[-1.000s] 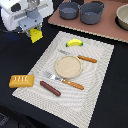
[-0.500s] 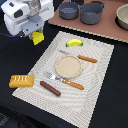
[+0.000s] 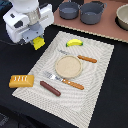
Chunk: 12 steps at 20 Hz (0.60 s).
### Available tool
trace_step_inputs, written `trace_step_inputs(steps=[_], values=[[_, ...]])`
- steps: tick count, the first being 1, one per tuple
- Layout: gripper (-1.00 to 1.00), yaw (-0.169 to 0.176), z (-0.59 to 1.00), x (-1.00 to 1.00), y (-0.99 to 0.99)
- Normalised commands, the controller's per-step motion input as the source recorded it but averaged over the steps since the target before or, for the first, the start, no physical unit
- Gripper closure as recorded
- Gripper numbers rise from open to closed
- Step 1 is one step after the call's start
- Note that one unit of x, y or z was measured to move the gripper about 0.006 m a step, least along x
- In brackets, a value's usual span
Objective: Interact with the objects in diverse but meaningful ways.
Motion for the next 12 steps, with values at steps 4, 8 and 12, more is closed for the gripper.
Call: trace_step_inputs(steps=[4,8,12], values=[[1.00,0.000,-0.21,0.01,0.04],[1.00,0.000,-0.24,0.00,0.03],[-1.00,0.000,-0.28,0.00,0.03]])
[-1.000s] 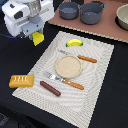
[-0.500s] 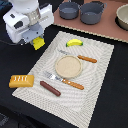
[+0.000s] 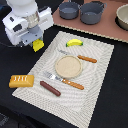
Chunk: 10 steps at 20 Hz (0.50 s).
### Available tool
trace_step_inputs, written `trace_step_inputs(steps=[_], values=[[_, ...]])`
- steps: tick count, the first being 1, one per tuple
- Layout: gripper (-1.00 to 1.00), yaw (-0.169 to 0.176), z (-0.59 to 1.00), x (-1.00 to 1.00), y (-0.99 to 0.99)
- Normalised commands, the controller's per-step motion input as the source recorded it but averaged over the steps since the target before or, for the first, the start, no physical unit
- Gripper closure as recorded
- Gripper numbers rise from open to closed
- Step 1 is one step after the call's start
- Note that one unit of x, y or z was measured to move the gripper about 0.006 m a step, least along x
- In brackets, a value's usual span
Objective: Interact with the objects in diverse but meaningful ways.
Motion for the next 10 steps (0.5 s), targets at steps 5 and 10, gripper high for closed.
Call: trace_step_inputs(steps=[5,10], values=[[-1.00,0.000,-0.30,0.00,0.02],[-1.00,0.000,-0.12,0.00,0.05]])
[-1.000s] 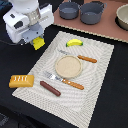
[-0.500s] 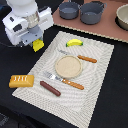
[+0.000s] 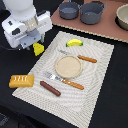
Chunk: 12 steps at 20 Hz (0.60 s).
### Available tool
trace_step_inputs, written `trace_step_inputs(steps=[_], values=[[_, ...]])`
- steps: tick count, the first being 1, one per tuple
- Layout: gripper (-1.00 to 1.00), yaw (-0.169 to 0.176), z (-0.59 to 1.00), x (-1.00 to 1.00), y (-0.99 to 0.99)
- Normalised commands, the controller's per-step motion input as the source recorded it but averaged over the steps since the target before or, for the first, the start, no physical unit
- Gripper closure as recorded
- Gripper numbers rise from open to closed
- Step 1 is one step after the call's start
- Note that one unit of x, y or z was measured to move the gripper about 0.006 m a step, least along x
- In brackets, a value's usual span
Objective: Interact with the objects in diverse but meaningful ways.
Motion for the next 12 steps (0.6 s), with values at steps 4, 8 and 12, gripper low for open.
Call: trace_step_inputs(steps=[4,8,12], values=[[-1.00,0.000,0.92,-0.02,0.01],[-1.00,0.000,1.00,0.16,0.00],[-1.00,-0.009,0.85,0.45,-0.09]])
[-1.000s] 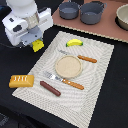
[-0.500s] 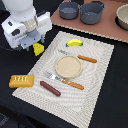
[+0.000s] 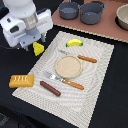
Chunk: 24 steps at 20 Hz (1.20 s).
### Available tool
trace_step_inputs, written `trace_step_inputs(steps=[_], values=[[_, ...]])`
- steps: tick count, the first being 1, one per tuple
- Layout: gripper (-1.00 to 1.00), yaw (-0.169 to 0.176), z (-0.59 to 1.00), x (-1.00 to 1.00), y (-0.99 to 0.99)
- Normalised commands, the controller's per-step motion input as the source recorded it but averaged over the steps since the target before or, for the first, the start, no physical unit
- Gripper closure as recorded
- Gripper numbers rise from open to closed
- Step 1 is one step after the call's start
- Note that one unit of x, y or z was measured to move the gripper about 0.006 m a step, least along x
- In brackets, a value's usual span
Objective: Interact with the objects in diverse but meaningful ways.
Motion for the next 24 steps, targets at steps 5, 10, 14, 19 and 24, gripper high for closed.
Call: trace_step_inputs(steps=[5,10,14,19,24], values=[[-1.00,-0.004,0.41,0.65,-0.27],[-1.00,-0.011,0.31,0.90,-0.42],[-1.00,-0.012,0.31,0.95,-0.48],[-1.00,-0.029,0.29,0.83,-0.54],[-1.00,-0.017,0.21,0.75,-0.52]])
